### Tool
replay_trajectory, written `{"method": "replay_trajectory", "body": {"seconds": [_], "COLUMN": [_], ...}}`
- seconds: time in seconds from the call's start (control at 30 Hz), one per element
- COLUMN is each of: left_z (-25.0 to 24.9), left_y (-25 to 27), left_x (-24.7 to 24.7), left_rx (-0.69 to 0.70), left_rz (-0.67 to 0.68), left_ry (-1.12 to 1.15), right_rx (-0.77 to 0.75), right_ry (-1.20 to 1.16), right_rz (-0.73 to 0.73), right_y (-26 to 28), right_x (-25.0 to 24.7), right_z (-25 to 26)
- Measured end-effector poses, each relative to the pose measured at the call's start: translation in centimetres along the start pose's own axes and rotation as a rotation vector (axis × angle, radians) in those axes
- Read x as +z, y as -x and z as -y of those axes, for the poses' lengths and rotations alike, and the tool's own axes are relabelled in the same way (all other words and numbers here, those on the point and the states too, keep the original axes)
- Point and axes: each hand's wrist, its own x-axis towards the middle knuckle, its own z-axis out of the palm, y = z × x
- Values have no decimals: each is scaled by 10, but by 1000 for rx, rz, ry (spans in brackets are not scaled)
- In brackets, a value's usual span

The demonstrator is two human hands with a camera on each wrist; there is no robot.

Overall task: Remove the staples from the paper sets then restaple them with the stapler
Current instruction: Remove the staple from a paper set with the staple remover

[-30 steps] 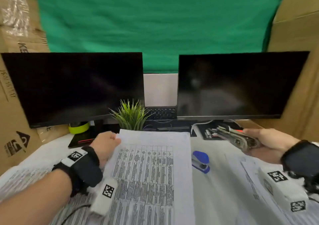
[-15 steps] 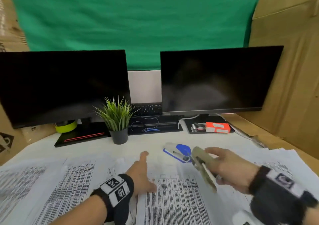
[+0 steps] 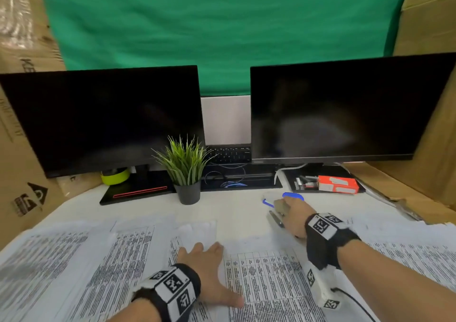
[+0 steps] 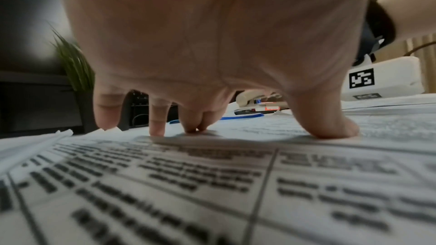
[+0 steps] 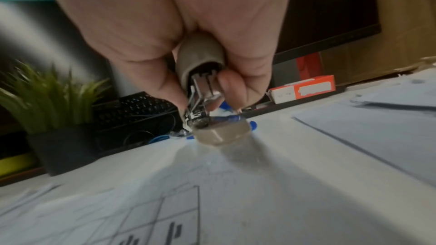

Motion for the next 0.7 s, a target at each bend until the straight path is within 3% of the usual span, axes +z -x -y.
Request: {"method": "replay_trajectory", "body": {"seconds": [0.1, 0.17, 0.27, 0.47, 0.7], "left_z": [2, 3, 4, 7, 7], "left_y": [0, -1, -4, -9, -7], "left_x": [1, 2, 5, 7, 4], "left_rx": [-1, -2, 7, 22, 16], "left_rz": [-13, -8, 3, 16, 14], "left_ry": [5, -5, 3, -36, -39], "right_rx": [-86, -209, -265, -223, -35], "right_ry": [-105, -52, 36, 91, -27], "right_rz": [-16, 61, 171, 177, 166], "right_y": [25, 47, 64, 58, 50], "right_x": [-2, 7, 34, 65, 82], "right_z": [15, 30, 47, 63, 86]}}
